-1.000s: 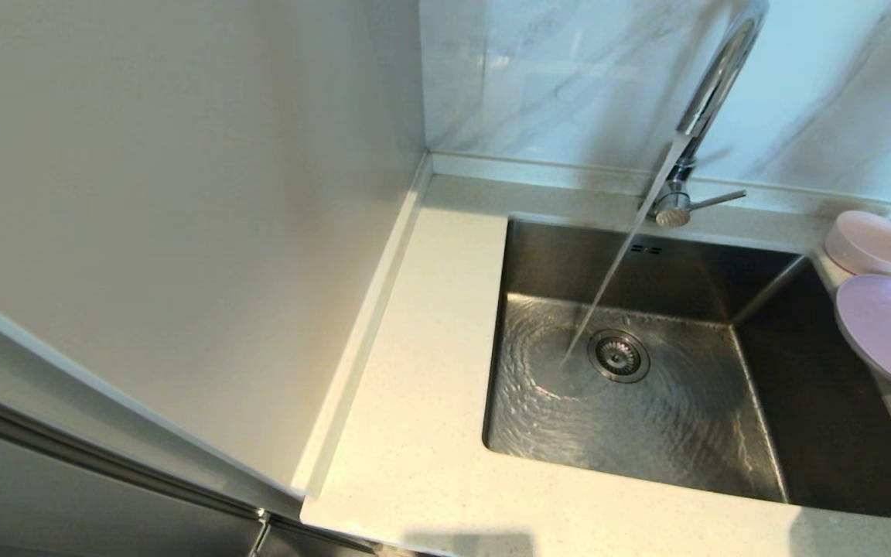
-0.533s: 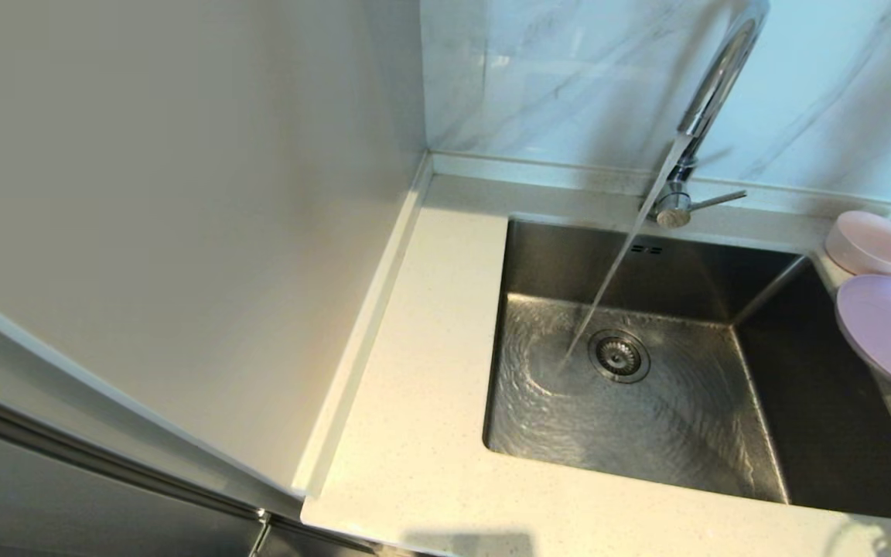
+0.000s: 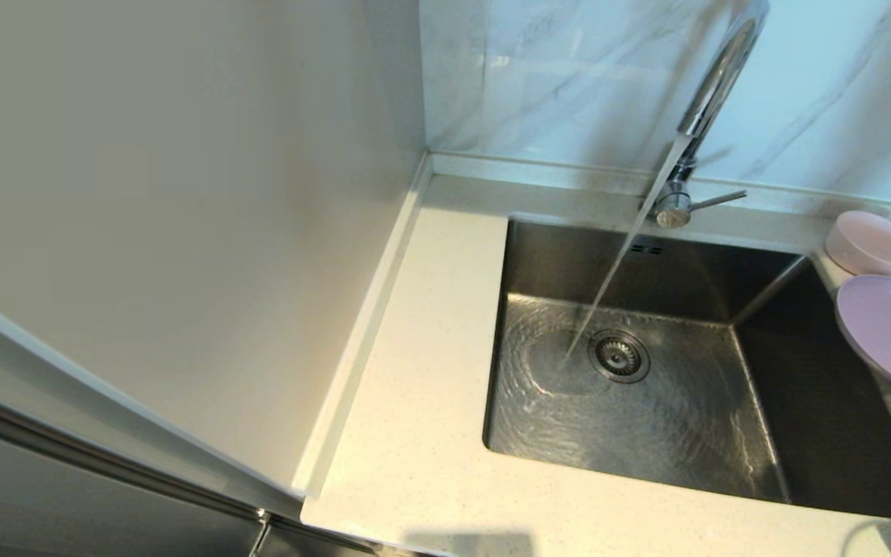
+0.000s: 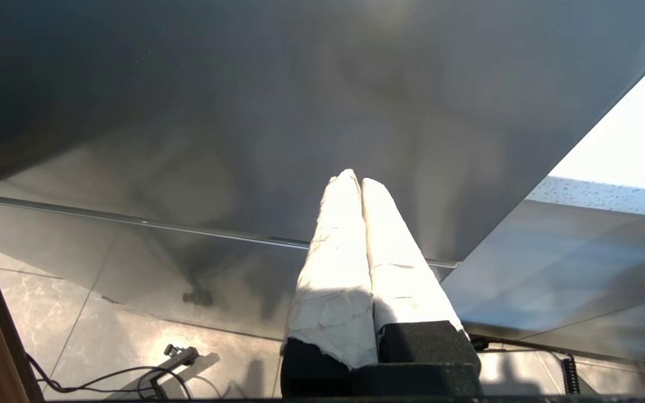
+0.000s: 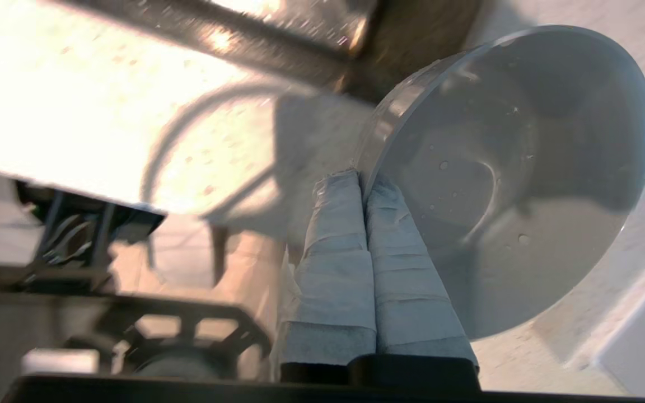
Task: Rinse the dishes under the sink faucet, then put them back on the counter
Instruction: Place the bowl on the table
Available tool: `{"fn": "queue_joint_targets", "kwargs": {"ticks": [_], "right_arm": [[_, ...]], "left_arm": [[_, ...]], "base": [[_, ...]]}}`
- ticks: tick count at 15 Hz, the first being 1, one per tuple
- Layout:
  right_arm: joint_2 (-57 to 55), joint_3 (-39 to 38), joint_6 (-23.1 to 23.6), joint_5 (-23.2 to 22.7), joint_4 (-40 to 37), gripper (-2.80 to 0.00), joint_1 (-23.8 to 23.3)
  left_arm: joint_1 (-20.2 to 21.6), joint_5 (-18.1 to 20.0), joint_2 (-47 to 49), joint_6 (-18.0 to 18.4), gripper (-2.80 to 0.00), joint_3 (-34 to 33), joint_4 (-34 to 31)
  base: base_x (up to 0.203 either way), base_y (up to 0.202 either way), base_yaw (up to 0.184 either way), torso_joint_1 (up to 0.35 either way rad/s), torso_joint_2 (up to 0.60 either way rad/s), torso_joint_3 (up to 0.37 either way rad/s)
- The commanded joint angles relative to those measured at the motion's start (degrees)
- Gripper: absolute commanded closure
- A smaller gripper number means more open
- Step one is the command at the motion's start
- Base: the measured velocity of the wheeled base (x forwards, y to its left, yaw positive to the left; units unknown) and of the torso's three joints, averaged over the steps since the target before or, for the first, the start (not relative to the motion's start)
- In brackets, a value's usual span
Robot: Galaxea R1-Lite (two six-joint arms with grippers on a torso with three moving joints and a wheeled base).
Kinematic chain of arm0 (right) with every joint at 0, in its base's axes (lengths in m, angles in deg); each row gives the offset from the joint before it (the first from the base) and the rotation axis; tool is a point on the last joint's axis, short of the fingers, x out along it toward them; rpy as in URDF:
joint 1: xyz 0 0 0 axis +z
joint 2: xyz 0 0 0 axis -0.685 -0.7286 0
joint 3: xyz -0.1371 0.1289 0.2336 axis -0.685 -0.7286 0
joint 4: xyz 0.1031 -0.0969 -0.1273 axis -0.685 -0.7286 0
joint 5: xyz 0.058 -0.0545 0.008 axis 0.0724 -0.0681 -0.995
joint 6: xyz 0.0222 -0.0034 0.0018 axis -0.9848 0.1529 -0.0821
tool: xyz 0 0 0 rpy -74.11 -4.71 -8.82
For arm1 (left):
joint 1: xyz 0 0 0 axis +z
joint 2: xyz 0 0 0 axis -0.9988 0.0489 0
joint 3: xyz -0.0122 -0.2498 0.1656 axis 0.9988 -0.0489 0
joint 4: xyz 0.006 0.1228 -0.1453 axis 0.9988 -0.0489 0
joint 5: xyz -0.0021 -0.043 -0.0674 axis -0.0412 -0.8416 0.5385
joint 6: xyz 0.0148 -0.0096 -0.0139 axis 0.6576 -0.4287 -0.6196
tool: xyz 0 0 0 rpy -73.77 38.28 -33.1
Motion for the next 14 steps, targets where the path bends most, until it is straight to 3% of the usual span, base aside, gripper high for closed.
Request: {"fn": "queue_joint_targets", "kwargs": {"ticks": [1, 14], "right_arm": [[-1.14, -1.86, 1.28, 0.15, 7.17, 0.0, -1.11], [-10.47, -4.98, 3.5, 2.33, 20.06, 0.0, -4.05]], "left_arm": [[0.0, 0.02, 0.0, 0.0, 0.0, 0.0, 0.0], [0.0, -0.01, 0.0, 0.0, 0.0, 0.0, 0.0]], "base": [[0.0, 0.0, 0.0, 0.0, 0.0, 0.0], [0.0, 0.0, 0.0, 0.0, 0.0, 0.0]]}}
